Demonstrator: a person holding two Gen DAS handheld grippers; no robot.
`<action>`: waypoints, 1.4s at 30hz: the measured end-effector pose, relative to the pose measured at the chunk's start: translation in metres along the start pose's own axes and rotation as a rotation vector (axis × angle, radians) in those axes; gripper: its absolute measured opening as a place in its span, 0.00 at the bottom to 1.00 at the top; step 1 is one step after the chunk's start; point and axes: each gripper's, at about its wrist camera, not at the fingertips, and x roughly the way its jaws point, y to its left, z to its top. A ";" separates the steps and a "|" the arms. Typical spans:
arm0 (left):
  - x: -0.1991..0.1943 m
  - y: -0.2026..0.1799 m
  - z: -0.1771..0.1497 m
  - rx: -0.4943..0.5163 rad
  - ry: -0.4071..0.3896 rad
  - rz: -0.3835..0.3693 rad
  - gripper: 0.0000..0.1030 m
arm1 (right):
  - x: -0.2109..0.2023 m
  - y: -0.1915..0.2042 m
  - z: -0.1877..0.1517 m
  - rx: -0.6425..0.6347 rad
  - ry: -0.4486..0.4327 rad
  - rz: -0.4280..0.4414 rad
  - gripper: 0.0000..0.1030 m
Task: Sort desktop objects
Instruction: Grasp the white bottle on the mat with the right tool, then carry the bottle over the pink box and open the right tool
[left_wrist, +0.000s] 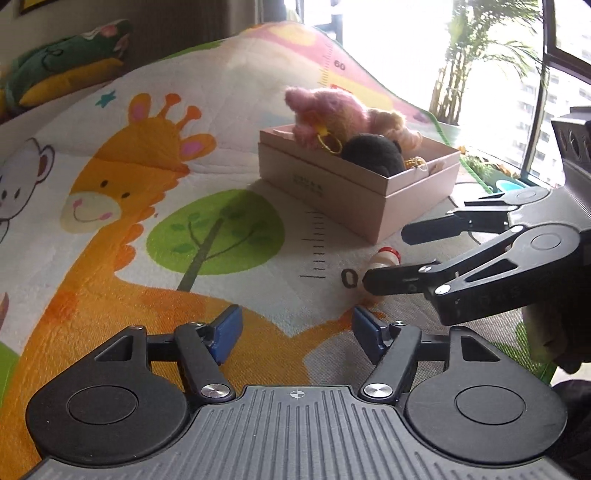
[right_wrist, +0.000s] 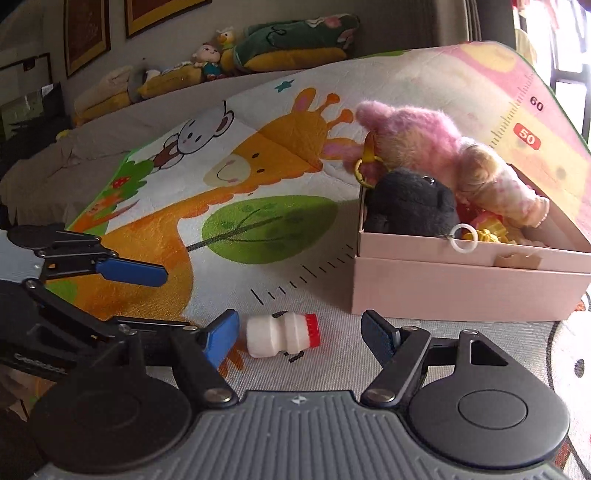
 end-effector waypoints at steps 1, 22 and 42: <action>-0.004 0.001 -0.001 -0.019 -0.004 -0.008 0.75 | 0.002 0.001 0.000 -0.013 0.009 0.010 0.72; 0.007 -0.042 0.007 -0.113 0.158 -0.111 0.94 | -0.066 -0.050 -0.030 0.027 0.019 -0.179 0.41; 0.017 -0.108 0.066 0.038 0.058 -0.180 0.94 | -0.123 -0.127 0.077 0.132 -0.257 -0.254 0.41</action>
